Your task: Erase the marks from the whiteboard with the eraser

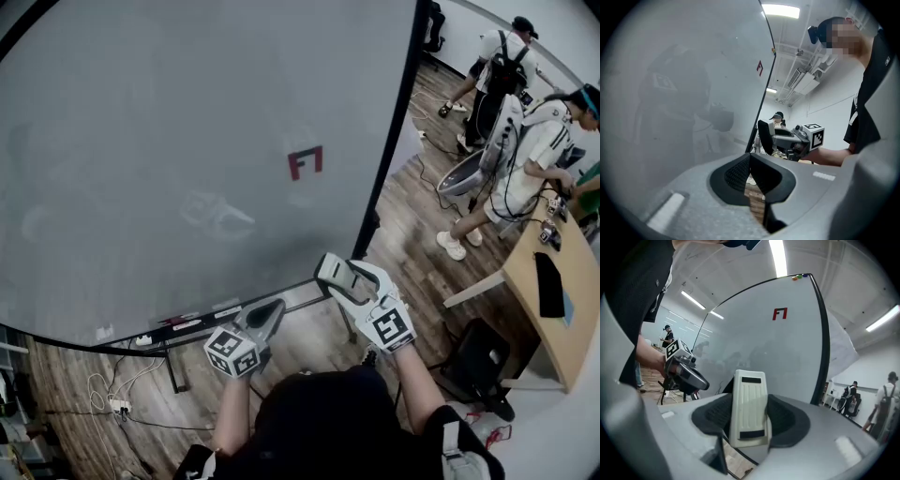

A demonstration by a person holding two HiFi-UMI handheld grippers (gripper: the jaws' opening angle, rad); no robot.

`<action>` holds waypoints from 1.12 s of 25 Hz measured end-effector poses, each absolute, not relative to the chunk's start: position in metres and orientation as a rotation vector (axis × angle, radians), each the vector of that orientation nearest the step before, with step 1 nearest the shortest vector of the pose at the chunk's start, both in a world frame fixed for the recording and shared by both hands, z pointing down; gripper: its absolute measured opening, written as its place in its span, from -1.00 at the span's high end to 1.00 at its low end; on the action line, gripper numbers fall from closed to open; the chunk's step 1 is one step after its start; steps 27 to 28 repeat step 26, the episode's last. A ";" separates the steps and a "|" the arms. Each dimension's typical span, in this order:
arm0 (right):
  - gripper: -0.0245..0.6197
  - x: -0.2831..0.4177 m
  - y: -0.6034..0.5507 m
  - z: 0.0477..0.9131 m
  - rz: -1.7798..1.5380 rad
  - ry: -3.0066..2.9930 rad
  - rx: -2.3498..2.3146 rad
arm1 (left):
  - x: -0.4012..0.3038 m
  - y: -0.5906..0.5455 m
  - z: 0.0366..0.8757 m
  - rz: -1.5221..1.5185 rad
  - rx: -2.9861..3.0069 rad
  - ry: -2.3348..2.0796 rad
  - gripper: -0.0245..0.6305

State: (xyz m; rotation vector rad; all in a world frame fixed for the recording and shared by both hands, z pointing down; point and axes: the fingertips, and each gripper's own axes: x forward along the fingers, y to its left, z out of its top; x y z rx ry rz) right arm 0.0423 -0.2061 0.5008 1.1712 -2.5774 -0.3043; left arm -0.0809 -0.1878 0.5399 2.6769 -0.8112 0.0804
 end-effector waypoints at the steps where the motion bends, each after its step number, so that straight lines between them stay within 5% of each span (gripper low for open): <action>1: 0.17 0.041 -0.202 0.507 -0.278 -2.579 1.174 | -0.081 -0.187 0.542 0.080 2.679 -0.800 0.89; 28: 0.17 -0.007 -0.156 0.565 -0.128 -2.518 1.157 | -0.131 -0.156 0.568 0.117 2.654 -0.756 0.89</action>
